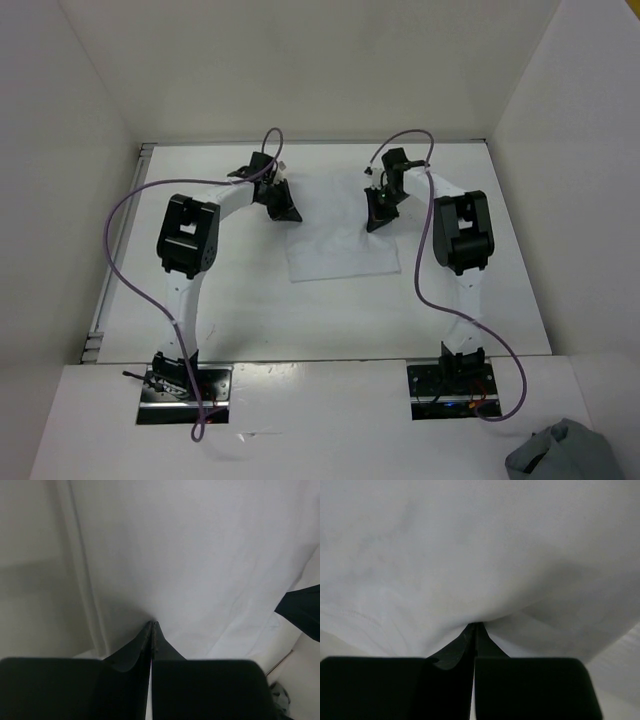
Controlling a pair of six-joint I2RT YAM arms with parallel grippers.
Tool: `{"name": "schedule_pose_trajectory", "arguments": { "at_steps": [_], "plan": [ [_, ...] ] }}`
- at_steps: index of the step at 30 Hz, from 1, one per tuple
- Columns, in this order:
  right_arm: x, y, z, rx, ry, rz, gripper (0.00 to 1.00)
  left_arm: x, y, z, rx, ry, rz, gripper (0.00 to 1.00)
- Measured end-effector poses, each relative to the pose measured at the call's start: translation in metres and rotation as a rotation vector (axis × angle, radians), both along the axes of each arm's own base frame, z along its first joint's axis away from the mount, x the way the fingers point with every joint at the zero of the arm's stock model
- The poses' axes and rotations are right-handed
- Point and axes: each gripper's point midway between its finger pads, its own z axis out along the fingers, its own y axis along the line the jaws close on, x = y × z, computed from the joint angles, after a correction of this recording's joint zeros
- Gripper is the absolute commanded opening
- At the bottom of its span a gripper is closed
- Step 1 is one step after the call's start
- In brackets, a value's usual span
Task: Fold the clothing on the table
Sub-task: Fold the skirt
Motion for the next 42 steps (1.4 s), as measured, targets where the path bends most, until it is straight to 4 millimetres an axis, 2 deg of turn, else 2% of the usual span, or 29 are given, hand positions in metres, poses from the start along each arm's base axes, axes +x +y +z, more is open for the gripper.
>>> {"name": "schedule_pose_trajectory", "arguments": {
  "at_steps": [4, 7, 8, 9, 10, 11, 12, 14, 17, 18, 21, 23, 25, 29, 32, 35, 42],
  "plan": [
    [0.037, 0.011, 0.003, -0.008, -0.063, -0.009, 0.00, 0.037, 0.010, 0.005, -0.003, -0.038, 0.032, 0.02],
    [0.054, 0.015, 0.006, -0.025, -0.108, -0.011, 0.00, 0.059, 0.018, 0.006, 0.006, -0.048, 0.053, 0.04],
    [0.055, 0.015, 0.006, -0.029, -0.113, -0.011, 0.00, 0.065, 0.022, 0.007, 0.010, -0.048, 0.059, 0.08],
    [0.055, 0.014, 0.009, -0.031, -0.120, -0.012, 0.01, 0.068, 0.025, 0.010, 0.016, -0.057, 0.059, 0.17],
    [0.055, 0.014, 0.011, -0.029, -0.134, -0.013, 0.06, 0.068, 0.029, 0.011, 0.023, -0.055, 0.062, 0.25],
    [0.049, 0.012, 0.013, -0.028, -0.136, -0.014, 0.18, 0.067, 0.032, 0.017, 0.025, -0.062, 0.067, 0.31],
    [0.040, 0.008, 0.017, -0.025, -0.139, -0.016, 0.43, 0.062, 0.038, 0.020, 0.036, -0.069, 0.078, 0.34],
    [0.013, 0.001, 0.030, -0.014, -0.122, -0.014, 0.67, 0.037, 0.044, 0.032, 0.053, -0.053, 0.089, 0.49],
    [-0.008, -0.011, 0.068, 0.013, -0.178, -0.002, 0.73, -0.005, 0.043, 0.064, 0.064, -0.079, 0.079, 0.73],
    [-0.010, -0.016, 0.084, 0.021, -0.217, -0.001, 0.73, -0.020, 0.039, 0.078, 0.061, -0.099, 0.069, 0.77],
    [-0.017, -0.036, 0.109, 0.027, -0.288, -0.018, 0.73, -0.055, 0.028, 0.111, 0.029, -0.179, 0.043, 0.78],
    [-0.021, -0.050, 0.108, 0.018, -0.287, -0.038, 0.73, -0.081, 0.021, 0.116, 0.013, -0.194, 0.016, 0.79],
    [-0.023, -0.064, 0.095, 0.005, -0.258, -0.055, 0.73, -0.102, 0.016, 0.106, 0.002, -0.185, -0.009, 0.79],
    [-0.028, -0.085, 0.052, -0.019, -0.155, -0.074, 0.73, -0.141, 0.019, 0.047, 0.049, -0.044, -0.021, 0.81],
    [-0.042, -0.094, 0.026, -0.023, -0.084, -0.075, 0.73, -0.159, 0.018, 0.022, 0.088, 0.020, -0.038, 0.81],
    [-0.052, -0.097, 0.014, -0.014, -0.046, -0.075, 0.73, -0.159, 0.013, 0.018, 0.093, 0.015, -0.050, 0.81],
    [-0.049, -0.094, 0.008, 0.015, -0.050, -0.068, 0.68, -0.146, 0.003, 0.011, 0.073, 0.008, -0.023, 0.79]
  ]
}}
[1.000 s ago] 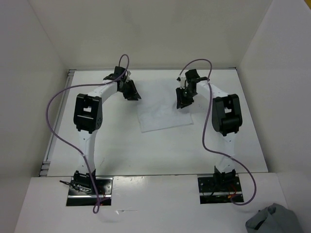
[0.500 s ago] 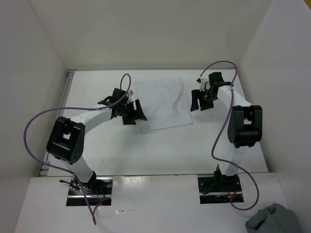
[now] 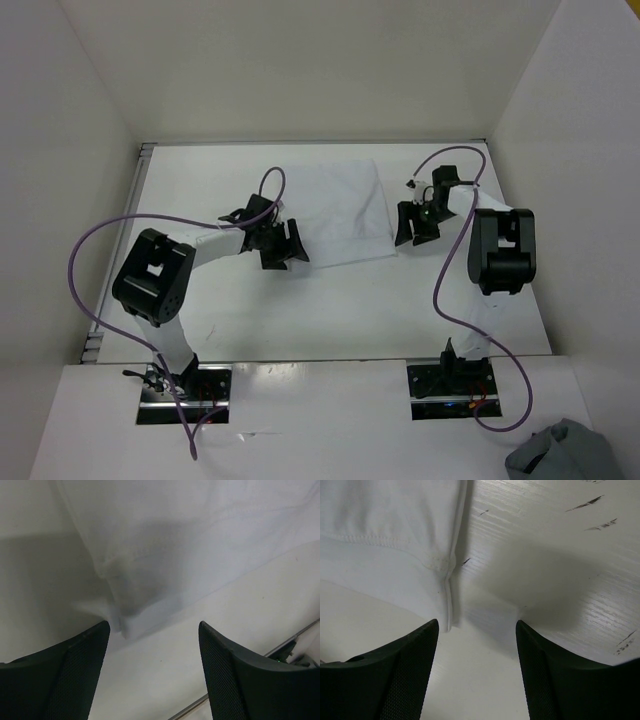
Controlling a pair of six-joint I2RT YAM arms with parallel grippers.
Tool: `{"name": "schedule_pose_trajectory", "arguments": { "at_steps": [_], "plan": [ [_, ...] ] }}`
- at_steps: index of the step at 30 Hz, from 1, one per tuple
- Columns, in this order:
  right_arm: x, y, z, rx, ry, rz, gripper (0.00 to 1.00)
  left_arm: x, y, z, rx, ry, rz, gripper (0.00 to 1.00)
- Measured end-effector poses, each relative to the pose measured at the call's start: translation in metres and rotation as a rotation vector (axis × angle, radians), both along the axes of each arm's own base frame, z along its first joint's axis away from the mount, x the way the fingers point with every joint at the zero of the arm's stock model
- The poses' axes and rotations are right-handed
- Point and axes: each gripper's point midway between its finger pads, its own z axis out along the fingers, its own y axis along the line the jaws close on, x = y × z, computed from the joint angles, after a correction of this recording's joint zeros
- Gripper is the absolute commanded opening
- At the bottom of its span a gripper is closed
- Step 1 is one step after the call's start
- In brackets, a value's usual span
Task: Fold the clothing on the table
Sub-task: Fold the skirt
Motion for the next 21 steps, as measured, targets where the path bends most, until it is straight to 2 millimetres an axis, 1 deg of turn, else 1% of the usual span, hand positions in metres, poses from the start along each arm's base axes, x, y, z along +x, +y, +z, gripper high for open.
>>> {"name": "schedule_pose_trajectory", "arguments": {
  "at_steps": [3, 7, 8, 11, 12, 14, 17, 18, 19, 21],
  "plan": [
    [0.002, 0.003, 0.000, 0.019, -0.004, 0.002, 0.68, 0.005, -0.005, 0.000, -0.010, -0.015, 0.001, 0.78],
    [0.005, 0.008, -0.001, 0.042, -0.006, 0.008, 0.62, 0.008, -0.008, 0.000, -0.017, -0.024, 0.002, 0.75],
    [0.006, 0.011, -0.001, 0.048, -0.008, 0.011, 0.62, 0.008, -0.008, 0.000, -0.017, -0.024, 0.004, 0.74],
    [0.008, 0.018, -0.002, 0.062, -0.009, 0.023, 0.55, 0.008, -0.007, -0.001, -0.014, -0.021, 0.014, 0.74],
    [0.008, 0.020, -0.002, 0.067, -0.010, 0.028, 0.50, 0.009, -0.007, -0.001, -0.014, -0.020, 0.019, 0.72],
    [0.008, 0.024, -0.004, 0.076, -0.008, 0.039, 0.44, 0.009, -0.006, -0.001, -0.013, -0.019, 0.023, 0.72],
    [0.005, 0.032, -0.006, 0.091, 0.003, 0.060, 0.32, 0.009, -0.006, -0.002, -0.010, -0.020, 0.025, 0.70],
    [0.004, 0.035, -0.007, 0.101, 0.008, 0.068, 0.21, 0.009, -0.006, -0.002, -0.009, -0.020, 0.025, 0.70],
    [0.003, 0.037, -0.009, 0.104, 0.011, 0.078, 0.14, 0.009, -0.006, -0.002, -0.009, -0.019, 0.026, 0.68],
    [0.000, 0.041, -0.011, 0.118, 0.024, 0.085, 0.04, 0.009, -0.005, -0.002, -0.006, -0.018, 0.029, 0.57]
  ]
}}
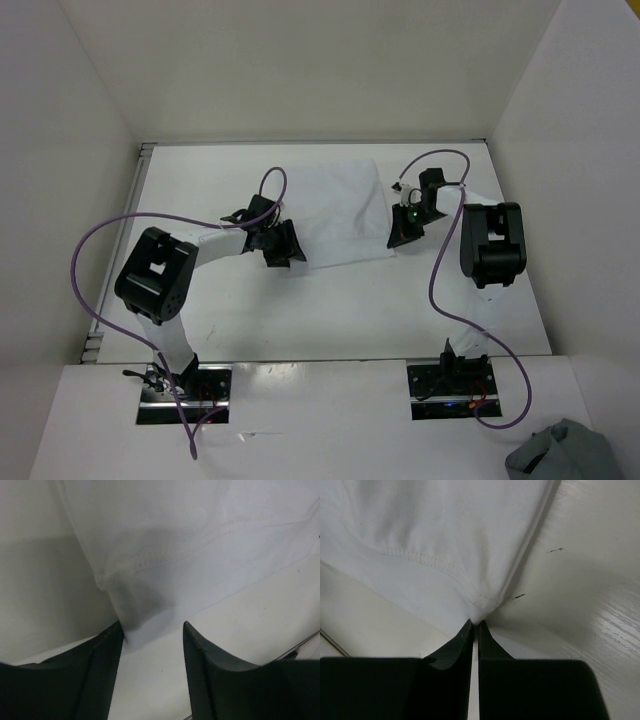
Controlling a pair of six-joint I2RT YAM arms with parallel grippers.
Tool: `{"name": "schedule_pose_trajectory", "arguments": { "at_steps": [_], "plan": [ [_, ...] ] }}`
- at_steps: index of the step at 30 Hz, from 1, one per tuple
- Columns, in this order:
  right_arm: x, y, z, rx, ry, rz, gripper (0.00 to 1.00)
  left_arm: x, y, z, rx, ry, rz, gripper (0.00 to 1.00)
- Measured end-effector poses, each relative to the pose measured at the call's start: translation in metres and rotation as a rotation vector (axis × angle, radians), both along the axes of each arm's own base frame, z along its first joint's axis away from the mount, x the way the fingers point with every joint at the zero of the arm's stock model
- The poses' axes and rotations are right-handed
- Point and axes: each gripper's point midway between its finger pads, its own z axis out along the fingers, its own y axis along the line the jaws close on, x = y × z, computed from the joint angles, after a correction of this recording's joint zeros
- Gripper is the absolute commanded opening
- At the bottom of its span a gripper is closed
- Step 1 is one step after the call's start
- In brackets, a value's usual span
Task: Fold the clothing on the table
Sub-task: Fold the skirt
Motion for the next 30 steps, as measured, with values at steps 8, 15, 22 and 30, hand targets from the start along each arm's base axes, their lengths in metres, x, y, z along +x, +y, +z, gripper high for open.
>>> {"name": "schedule_pose_trajectory", "arguments": {
  "at_steps": [8, 15, 22, 30],
  "plan": [
    [-0.007, -0.002, 0.004, -0.009, -0.009, 0.015, 0.00, -0.003, 0.009, -0.007, 0.049, 0.015, 0.018, 0.04],
    [-0.036, -0.009, 0.045, -0.042, -0.063, 0.117, 0.00, -0.029, 0.023, 0.027, 0.050, -0.034, 0.022, 0.00],
    [-0.071, -0.014, 0.069, -0.059, -0.031, 0.264, 0.00, -0.051, 0.025, 0.117, -0.051, -0.221, -0.001, 0.00],
    [-0.099, -0.010, 0.114, -0.012, -0.033, 0.375, 0.00, -0.080, 0.024, 0.160, -0.125, -0.252, -0.037, 0.00]
  ]
}}
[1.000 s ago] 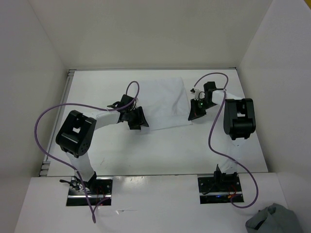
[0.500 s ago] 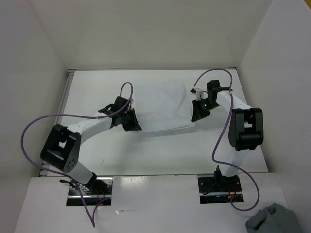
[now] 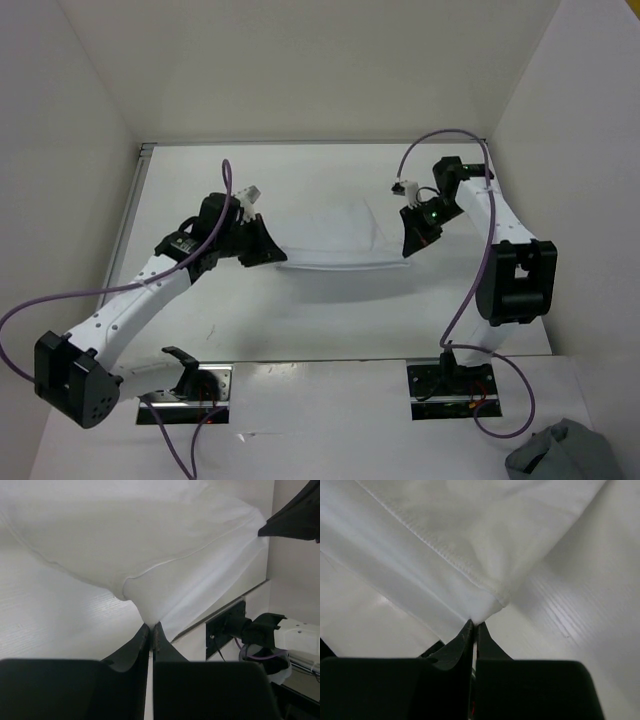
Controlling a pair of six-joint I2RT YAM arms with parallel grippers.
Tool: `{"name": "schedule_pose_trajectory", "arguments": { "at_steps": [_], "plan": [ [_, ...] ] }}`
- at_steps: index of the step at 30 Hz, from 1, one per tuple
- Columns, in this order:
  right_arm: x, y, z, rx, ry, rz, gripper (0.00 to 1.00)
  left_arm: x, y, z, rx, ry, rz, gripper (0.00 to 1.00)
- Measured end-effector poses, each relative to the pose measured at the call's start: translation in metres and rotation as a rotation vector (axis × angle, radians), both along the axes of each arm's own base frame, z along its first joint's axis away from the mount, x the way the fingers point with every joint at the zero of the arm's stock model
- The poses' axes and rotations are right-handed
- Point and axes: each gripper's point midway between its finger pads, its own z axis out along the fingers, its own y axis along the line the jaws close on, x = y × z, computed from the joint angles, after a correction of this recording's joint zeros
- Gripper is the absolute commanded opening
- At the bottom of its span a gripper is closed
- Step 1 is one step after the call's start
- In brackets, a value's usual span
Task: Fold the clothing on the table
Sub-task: Fold the skirt
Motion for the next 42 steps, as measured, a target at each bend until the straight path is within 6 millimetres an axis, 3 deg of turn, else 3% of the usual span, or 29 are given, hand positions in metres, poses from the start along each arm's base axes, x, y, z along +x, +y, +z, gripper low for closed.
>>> {"name": "schedule_pose_trajectory", "arguments": {
  "at_steps": [3, 6, 8, 10, 11, 12, 13, 15, 18, 19, 20, 22, 26, 28, 30, 33, 35, 38, 42],
  "plan": [
    [0.021, 0.007, 0.030, 0.022, -0.090, 0.010, 0.00, 0.006, -0.004, 0.007, -0.018, 0.018, -0.013, 0.00],
    [0.053, 0.022, 0.059, 0.066, -0.161, 0.014, 0.00, 0.029, -0.004, 0.012, -0.020, 0.029, -0.001, 0.01],
    [0.083, 0.038, 0.070, 0.102, -0.181, 0.012, 0.00, 0.050, -0.003, 0.013, -0.017, 0.031, 0.011, 0.01],
    [0.127, 0.058, 0.070, 0.136, -0.173, -0.015, 0.04, 0.079, 0.005, 0.008, -0.021, 0.038, 0.049, 0.03],
    [0.151, 0.069, 0.065, 0.153, -0.184, -0.024, 0.15, 0.092, 0.012, 0.002, -0.021, 0.047, 0.075, 0.17],
    [0.170, 0.079, 0.057, 0.167, -0.179, -0.038, 0.57, 0.106, 0.021, -0.008, -0.019, 0.062, 0.100, 0.25],
    [0.191, 0.091, 0.046, 0.185, -0.183, -0.050, 0.72, 0.121, 0.032, -0.022, -0.014, 0.082, 0.133, 0.44],
    [0.215, 0.108, 0.018, 0.199, -0.164, -0.072, 0.78, 0.145, 0.052, -0.054, -0.009, 0.144, 0.190, 0.71],
    [0.227, 0.125, -0.012, 0.205, -0.111, -0.105, 0.78, 0.171, 0.076, -0.102, -0.013, 0.267, 0.260, 0.73],
    [0.226, 0.128, -0.016, 0.205, -0.100, -0.105, 0.79, 0.174, 0.082, -0.115, -0.012, 0.293, 0.275, 0.83],
    [0.225, 0.129, -0.016, 0.211, -0.097, -0.102, 0.79, 0.172, 0.085, -0.122, -0.008, 0.315, 0.281, 0.83],
    [0.226, 0.127, -0.009, 0.224, -0.110, -0.091, 0.79, 0.167, 0.083, -0.117, -0.007, 0.311, 0.277, 0.87],
    [0.238, 0.104, 0.009, 0.197, -0.227, -0.049, 0.79, 0.167, 0.072, -0.075, 0.001, 0.181, 0.218, 0.87],
    [0.247, 0.093, 0.018, 0.166, -0.305, -0.022, 0.79, 0.171, 0.069, -0.064, 0.028, 0.125, 0.189, 0.85],
    [0.260, 0.081, 0.034, 0.135, -0.404, 0.000, 0.79, 0.174, 0.073, -0.068, 0.081, 0.100, 0.193, 0.81],
    [0.282, 0.074, 0.054, 0.088, -0.558, 0.019, 0.81, 0.170, 0.085, -0.089, 0.157, 0.112, 0.225, 0.78],
    [0.294, 0.075, 0.057, 0.049, -0.629, 0.029, 0.84, 0.163, 0.093, -0.105, 0.193, 0.138, 0.253, 0.75],
    [0.305, 0.088, 0.041, 0.005, -0.669, 0.052, 0.87, 0.158, 0.099, -0.121, 0.218, 0.156, 0.286, 0.74],
    [0.312, 0.108, -0.005, -0.032, -0.633, 0.074, 0.88, 0.164, 0.099, -0.131, 0.231, 0.167, 0.310, 0.74]
  ]
}}
